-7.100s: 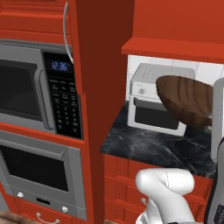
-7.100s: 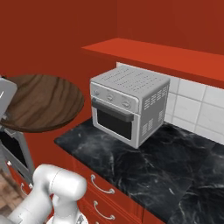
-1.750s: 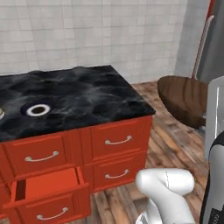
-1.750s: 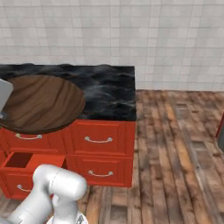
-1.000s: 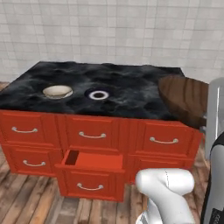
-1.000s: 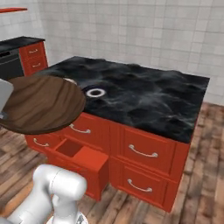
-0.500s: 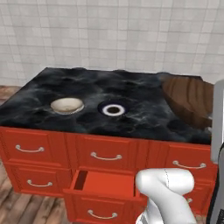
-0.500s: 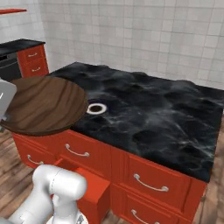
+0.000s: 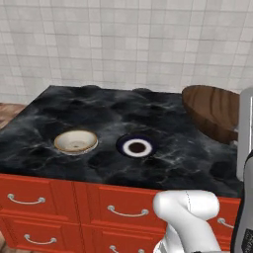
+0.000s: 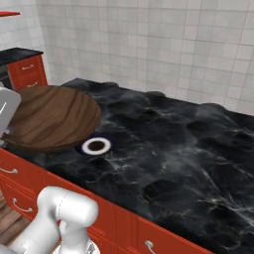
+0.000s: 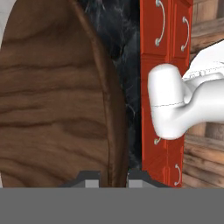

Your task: Move the bowls from the cabinet to the plates on the dining table.

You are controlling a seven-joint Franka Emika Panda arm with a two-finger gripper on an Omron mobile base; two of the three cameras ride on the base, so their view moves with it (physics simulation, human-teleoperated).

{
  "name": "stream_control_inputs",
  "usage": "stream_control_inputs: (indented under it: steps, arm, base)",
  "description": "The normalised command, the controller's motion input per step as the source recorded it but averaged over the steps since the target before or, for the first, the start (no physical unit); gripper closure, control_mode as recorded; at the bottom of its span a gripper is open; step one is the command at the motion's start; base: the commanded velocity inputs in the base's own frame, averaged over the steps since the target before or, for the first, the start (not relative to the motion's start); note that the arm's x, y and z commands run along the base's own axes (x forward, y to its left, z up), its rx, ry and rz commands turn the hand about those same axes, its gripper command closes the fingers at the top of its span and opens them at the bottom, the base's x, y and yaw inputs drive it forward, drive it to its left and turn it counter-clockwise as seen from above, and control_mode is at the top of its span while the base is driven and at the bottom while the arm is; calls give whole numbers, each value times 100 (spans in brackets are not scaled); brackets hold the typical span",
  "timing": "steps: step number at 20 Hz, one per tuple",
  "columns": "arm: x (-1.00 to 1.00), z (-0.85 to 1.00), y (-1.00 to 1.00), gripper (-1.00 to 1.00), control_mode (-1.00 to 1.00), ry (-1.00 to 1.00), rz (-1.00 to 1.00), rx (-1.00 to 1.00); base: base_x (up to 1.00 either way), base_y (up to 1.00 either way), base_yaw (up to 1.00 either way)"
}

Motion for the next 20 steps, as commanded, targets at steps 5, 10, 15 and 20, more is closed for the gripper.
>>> stream_control_inputs:
  steps: [5, 10, 15, 20]
  arm:
    - [0, 0, 0, 100, 100, 0, 0, 0]
    - [0, 0, 0, 100, 100, 0, 0, 0]
    - [0, 0, 0, 100, 100, 0, 0, 0]
    - [0, 0, 0, 100, 100, 0, 0, 0]
  base:
    - [90, 2, 12]
    - [23, 18, 38]
    - [33, 30, 28]
    - [-31, 19, 0]
